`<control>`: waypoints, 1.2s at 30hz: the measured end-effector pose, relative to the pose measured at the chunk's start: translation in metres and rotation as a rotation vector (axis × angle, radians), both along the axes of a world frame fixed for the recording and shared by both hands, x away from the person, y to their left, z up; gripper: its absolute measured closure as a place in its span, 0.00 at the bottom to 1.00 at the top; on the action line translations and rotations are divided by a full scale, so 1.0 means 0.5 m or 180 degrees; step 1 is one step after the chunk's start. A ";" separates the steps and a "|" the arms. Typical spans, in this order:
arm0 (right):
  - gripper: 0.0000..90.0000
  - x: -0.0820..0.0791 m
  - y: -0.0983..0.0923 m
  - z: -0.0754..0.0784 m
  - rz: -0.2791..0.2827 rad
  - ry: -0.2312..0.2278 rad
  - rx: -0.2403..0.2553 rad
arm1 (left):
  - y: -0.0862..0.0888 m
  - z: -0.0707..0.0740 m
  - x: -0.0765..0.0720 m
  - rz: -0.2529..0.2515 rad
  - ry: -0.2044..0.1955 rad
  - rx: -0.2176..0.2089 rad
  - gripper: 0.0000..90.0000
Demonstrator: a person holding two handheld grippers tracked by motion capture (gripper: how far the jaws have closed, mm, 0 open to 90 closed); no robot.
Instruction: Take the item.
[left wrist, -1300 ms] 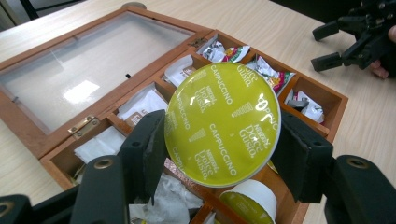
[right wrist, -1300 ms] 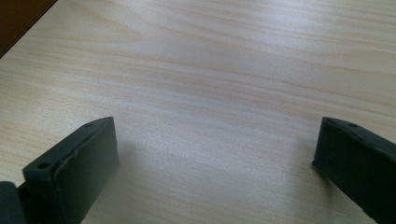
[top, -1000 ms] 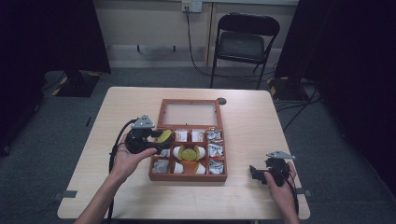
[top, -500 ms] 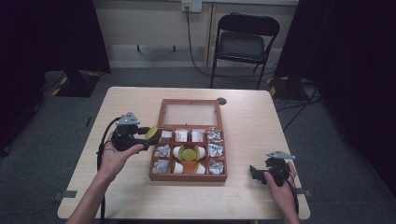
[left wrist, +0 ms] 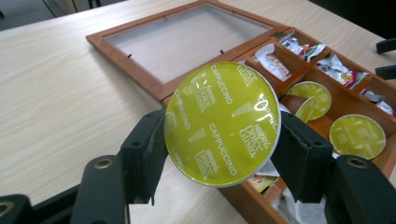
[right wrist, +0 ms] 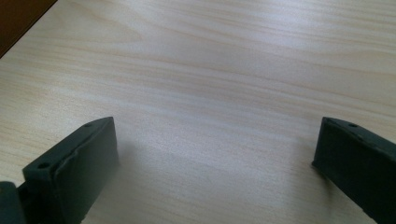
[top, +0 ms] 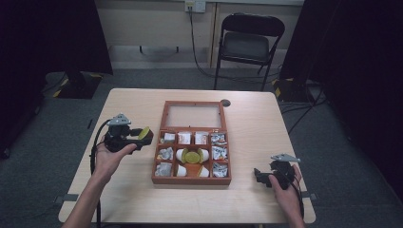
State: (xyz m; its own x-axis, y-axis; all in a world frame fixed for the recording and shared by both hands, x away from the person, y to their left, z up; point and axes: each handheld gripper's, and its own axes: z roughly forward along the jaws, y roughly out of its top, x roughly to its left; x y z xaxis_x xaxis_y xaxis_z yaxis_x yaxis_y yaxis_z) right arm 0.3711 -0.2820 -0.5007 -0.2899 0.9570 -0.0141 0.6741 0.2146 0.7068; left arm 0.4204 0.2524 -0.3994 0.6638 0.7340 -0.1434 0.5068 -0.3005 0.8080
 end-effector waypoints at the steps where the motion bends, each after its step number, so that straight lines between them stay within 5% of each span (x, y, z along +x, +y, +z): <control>1: 0.00 0.000 0.000 0.000 0.0000 0.0000 0.0000 | 0.003 -0.003 0.002 0.0021 0.0010 0.0035 0.43; 13: 0.00 0.000 0.000 0.000 0.0000 0.0000 0.0000 | 0.025 -0.039 0.017 0.0193 0.0125 0.0081 0.43; 18: 0.00 0.000 0.000 0.000 0.0001 0.0000 0.0000 | 0.024 -0.055 0.023 0.0310 0.0133 0.0219 0.43; 36: 0.00 0.000 0.000 0.000 0.0001 0.0001 0.0000 | 0.019 -0.115 0.043 0.0260 0.0347 0.0429 0.43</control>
State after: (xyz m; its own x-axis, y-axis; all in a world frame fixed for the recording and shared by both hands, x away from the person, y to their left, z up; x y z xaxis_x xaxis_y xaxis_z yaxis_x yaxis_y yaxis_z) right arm 0.3711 -0.2820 -0.5007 -0.2902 0.9569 -0.0139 0.6742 0.2147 0.7066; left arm 0.4420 0.2621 -0.4570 0.5871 0.8023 -0.1079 0.6163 -0.3565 0.7022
